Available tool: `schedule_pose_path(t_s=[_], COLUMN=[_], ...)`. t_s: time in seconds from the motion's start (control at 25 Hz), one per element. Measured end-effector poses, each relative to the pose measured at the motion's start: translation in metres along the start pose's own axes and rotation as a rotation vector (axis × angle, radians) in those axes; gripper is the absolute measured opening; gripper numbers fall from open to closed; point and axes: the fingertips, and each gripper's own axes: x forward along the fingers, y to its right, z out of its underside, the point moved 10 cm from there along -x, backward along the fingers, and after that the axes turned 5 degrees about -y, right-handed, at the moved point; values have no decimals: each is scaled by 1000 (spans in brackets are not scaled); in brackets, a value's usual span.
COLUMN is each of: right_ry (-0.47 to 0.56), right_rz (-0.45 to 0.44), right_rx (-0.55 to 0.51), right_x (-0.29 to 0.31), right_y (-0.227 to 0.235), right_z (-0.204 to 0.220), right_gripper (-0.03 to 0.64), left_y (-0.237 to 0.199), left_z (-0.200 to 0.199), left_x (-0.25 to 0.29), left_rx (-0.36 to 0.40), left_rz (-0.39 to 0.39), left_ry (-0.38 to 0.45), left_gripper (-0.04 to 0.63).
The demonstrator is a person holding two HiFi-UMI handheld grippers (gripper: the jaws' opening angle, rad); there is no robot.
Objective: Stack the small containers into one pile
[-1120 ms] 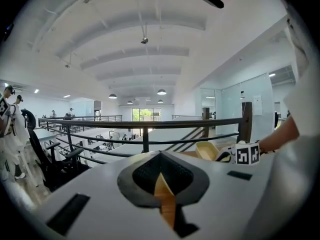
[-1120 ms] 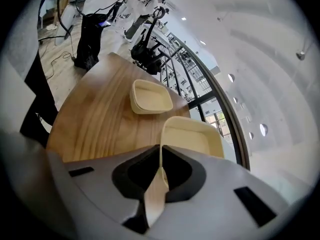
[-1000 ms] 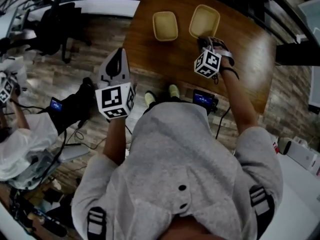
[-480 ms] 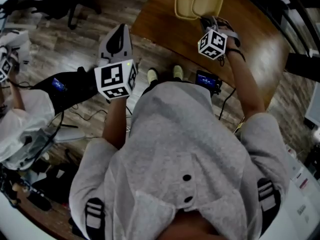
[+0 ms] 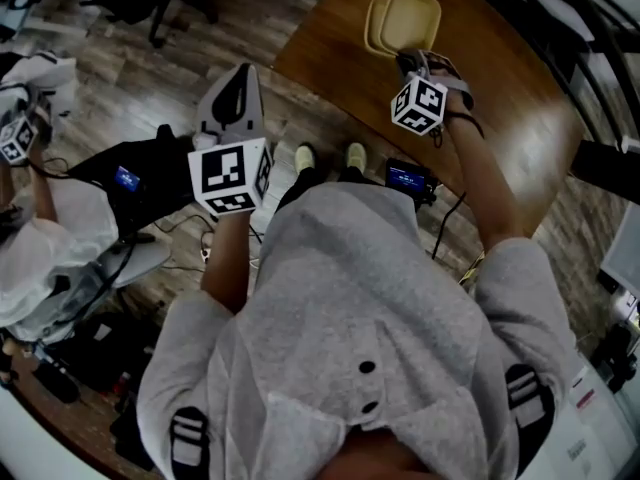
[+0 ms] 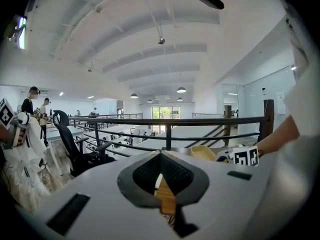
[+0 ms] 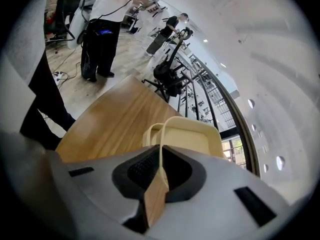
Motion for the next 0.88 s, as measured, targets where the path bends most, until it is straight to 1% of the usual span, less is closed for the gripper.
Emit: schedule_pose_path(t_s=[0.24, 0.52, 0.88], right_ry=[24, 38, 49], right_rz=[-30, -52, -109], right_rx=[-26, -43, -58], right_x=[-2, 9, 12], right_y=[-13, -14, -22], right_z=[26, 21, 23], right_gripper=[31, 31, 31], left_y=[31, 28, 35], left_z=[9, 15, 21], left_x=[-22, -34, -50], left_rx=[-6, -16, -27], left_rz=[-50, -86, -128], left_ry=[-28, -46, -54], left_gripper=[14, 14, 14])
